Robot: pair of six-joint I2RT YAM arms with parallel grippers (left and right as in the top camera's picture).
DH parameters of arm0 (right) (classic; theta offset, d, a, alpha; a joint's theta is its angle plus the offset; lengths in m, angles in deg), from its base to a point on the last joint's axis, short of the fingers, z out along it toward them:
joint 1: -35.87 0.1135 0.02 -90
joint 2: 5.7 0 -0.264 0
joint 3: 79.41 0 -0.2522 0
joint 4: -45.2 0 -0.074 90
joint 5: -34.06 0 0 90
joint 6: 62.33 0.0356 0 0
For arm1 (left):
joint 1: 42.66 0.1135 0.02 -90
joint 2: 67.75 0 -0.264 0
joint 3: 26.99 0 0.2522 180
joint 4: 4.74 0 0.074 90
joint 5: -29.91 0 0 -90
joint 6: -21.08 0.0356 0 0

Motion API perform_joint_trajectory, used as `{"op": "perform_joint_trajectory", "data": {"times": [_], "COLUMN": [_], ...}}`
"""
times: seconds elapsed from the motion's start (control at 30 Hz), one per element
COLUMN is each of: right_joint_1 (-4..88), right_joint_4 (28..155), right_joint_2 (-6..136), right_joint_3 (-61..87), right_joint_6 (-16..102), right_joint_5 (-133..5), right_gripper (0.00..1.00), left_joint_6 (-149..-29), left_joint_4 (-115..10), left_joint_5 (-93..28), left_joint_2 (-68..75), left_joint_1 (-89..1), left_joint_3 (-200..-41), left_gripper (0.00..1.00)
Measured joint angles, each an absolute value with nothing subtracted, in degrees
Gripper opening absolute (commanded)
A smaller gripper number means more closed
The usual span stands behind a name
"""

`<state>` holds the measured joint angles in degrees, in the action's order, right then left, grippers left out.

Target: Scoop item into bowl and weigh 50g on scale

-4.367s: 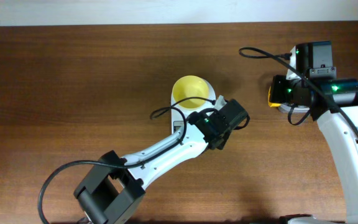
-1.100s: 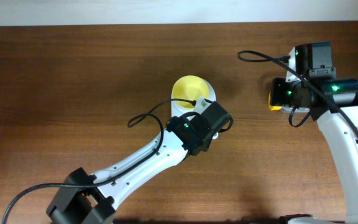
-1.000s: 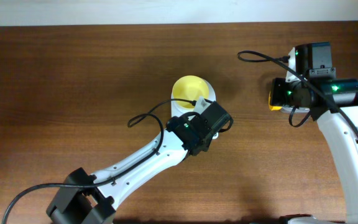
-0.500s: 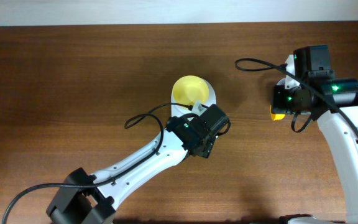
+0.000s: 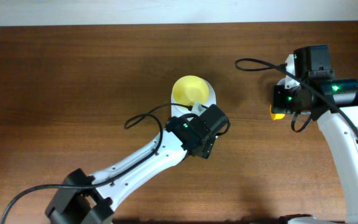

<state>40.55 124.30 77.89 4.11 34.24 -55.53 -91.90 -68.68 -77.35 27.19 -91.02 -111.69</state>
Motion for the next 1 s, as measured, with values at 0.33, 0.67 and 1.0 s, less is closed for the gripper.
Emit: {"op": "perform_joint_trajectory", "data": {"times": [0.33, 0.67, 1.0], "right_joint_1": [40.6, 40.6, 40.6], "right_joint_4": [118.9, 122.0, 121.9], "right_joint_2": [77.9, 77.9, 77.9], "right_joint_3": [4.1, 4.1, 4.1], "right_joint_6": [33.0, 27.7, 27.5], "right_joint_5": [-55.5, -56.9, -57.6], "right_gripper": [0.04, 0.04, 0.04], "left_joint_6": [-73.2, -69.1, -70.4], "left_joint_4": [-46.3, -49.3, -49.3], "left_joint_5": [-67.3, -62.3, -70.0], "left_joint_2": [13.8, -16.5, -20.1], "left_joint_1": [-86.4, -84.2, -82.6], "left_joint_3": [-102.5, -82.3, -82.3], "left_gripper": [0.99, 0.99, 0.99]}}
